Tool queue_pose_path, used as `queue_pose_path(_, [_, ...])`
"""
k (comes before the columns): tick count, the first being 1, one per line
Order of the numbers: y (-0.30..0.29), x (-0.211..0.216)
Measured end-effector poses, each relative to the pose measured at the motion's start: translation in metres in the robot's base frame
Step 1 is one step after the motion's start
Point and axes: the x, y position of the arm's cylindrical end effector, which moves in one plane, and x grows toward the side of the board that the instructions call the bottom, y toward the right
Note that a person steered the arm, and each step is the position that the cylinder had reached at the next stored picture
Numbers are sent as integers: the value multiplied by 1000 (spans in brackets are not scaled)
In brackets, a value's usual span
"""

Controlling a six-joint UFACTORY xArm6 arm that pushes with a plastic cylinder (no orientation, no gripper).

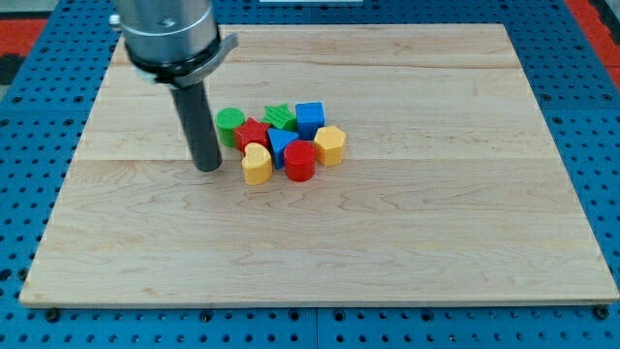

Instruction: Move the yellow heart to the left of the red circle

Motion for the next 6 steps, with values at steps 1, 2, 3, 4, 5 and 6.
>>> queue_pose_path(1, [10, 22])
queue_pose_path(2, [42, 21])
queue_pose_path(3, [80, 9])
queue_pose_path(4, [70, 5])
queue_pose_path(5, [72, 32])
queue_pose_path(6, [94, 34])
